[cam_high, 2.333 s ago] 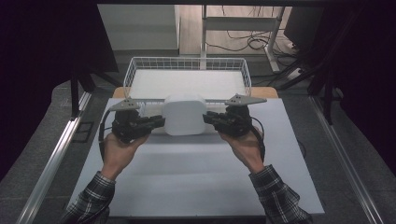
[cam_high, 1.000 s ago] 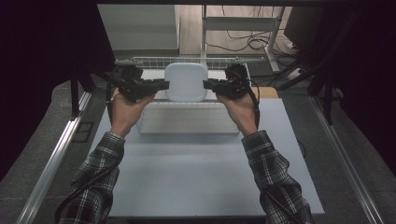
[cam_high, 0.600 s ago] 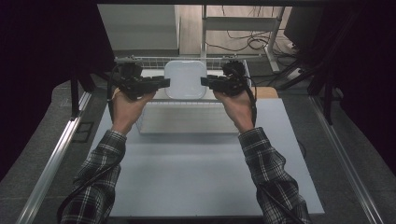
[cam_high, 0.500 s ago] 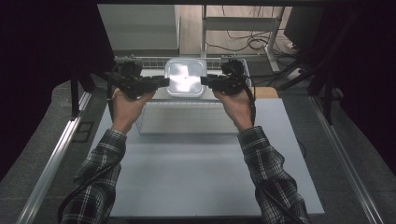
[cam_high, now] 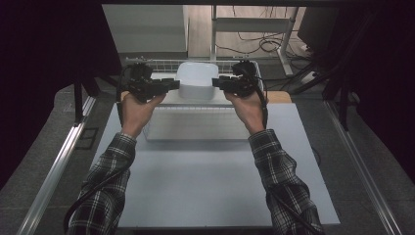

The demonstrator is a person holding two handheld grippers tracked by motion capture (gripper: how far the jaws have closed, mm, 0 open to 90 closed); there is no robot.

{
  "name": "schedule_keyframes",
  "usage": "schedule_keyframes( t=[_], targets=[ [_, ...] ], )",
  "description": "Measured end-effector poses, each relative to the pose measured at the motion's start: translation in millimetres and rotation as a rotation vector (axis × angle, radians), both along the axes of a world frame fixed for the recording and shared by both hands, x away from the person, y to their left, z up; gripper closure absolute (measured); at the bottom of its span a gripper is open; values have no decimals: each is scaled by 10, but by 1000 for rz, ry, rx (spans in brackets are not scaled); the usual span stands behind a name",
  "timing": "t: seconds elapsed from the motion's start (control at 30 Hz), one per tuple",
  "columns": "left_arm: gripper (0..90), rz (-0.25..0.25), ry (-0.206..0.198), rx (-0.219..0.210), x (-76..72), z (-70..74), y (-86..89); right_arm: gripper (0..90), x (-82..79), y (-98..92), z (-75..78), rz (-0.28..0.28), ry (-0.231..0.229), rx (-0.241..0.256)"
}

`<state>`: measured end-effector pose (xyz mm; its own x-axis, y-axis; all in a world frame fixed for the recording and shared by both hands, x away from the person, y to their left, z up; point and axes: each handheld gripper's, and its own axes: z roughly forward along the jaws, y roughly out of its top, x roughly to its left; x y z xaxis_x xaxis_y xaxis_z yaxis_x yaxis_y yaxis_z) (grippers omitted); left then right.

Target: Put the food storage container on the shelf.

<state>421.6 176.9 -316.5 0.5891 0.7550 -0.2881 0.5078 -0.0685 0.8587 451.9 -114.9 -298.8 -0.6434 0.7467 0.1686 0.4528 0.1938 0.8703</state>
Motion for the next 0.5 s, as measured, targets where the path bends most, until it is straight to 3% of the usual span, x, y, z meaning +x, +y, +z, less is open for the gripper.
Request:
schedule_keyframes(
  t=[0.33, 0.5],
  targets=[
    [602, 4, -24, 8, -38, -22, 23, 661, -17, -38, 10, -5, -24, -2],
    [584, 0, -31, 21, -93, -84, 50, 744, -159, -41, -29, 34, -42, -22]
  ],
)
